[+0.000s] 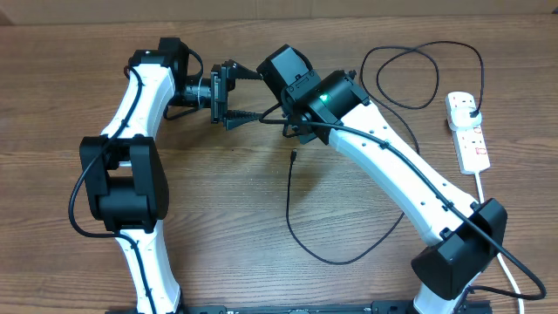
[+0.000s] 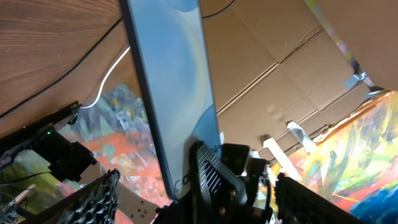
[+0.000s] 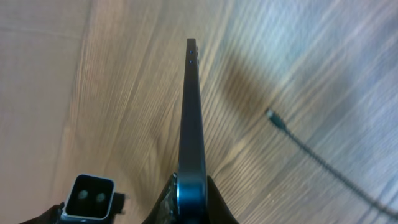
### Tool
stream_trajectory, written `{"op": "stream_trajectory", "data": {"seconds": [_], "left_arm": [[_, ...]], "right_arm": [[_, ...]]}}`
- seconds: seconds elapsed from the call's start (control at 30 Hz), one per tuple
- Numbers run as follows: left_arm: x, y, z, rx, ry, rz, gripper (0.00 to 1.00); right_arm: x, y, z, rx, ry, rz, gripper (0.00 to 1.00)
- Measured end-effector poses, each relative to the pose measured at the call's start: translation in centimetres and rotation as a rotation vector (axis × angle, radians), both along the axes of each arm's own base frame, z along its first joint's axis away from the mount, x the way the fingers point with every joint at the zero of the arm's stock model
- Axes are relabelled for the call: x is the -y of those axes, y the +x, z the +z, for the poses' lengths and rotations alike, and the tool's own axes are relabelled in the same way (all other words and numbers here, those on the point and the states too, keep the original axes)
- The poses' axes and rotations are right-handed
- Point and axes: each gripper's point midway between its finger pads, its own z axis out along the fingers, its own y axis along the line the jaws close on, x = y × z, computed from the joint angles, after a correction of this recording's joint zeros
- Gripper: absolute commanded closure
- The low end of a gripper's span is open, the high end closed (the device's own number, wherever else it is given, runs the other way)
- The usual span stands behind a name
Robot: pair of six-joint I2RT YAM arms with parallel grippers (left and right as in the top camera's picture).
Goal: Plug charger to phone and switch on socket
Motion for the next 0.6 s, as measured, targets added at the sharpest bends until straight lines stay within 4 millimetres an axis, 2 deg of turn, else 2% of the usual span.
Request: {"op": "stream_trajectory", "data": {"seconds": [0.1,0.27,0.47,0.6], "left_arm": [[0.0,0.0,0.0,-0.033,0.001,0.004,0.2],[0.0,0.0,0.0,-0.071,0.003,0.008,0.21],[0.0,0.0,0.0,-0.128,0.005,0.014,0.23],[0.0,0.0,0.0,-0.173,0.006,0.019,0.25]], "right_arm": [[-0.9,-0.2,0.0,-0.022,0.093,-0.073,0.96],[-2.5,1.1,0.9,0.027,0.203,-0.114,0.96],[-2.8,1.3,1.1,0.032,0.231,-0.125,0.96],[-3.9,1.7,1.6,0.042,0.285,-0.11,0.96]]}}
